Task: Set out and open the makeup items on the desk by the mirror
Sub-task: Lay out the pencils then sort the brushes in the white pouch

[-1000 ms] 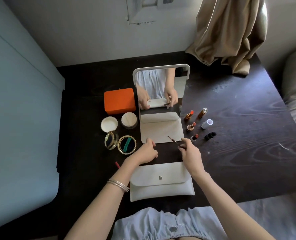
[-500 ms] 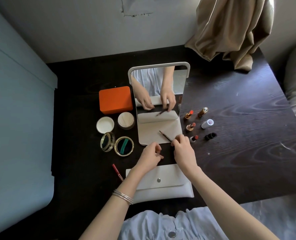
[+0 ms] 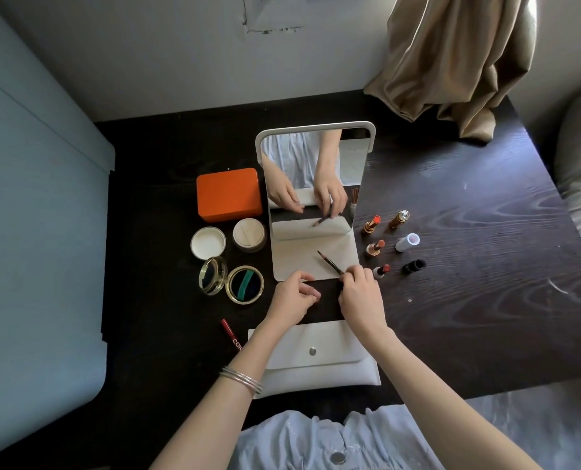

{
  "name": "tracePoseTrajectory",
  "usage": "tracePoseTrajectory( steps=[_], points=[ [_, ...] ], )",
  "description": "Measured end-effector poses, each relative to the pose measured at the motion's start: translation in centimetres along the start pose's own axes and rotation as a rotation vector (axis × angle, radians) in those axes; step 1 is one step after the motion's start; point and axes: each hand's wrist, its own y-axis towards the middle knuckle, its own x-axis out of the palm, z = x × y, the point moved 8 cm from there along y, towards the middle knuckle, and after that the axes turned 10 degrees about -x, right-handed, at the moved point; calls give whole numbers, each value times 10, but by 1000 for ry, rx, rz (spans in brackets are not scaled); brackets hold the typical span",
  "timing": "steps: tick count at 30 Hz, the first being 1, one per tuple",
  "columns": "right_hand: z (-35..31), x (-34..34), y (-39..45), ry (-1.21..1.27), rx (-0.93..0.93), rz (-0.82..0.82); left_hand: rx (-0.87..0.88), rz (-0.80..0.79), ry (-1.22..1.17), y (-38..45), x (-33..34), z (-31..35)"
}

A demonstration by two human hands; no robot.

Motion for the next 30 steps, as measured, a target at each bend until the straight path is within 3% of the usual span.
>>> tracePoseTrajectory(
  steps=[14,17,20,22,25,30],
  points=[
    [-7,-18,-12,-14,-43,84,146,47,-44,-9,-2,13],
    [-7,-19,-19,234,-23,76,176,30,-128,-10,-1,20],
    [-2,-9,-28,772,164,-58,180,61,-215,-12,0,23],
    [3,-10,-34,990,289,-37,179,61,-286,-15,3,25],
    [12,-11,-42,1069,367,-1,197,24,-343,-18,9,28],
    [22,-19,-46,941,358,57,222,-148,-361,-23,31,35]
  ],
)
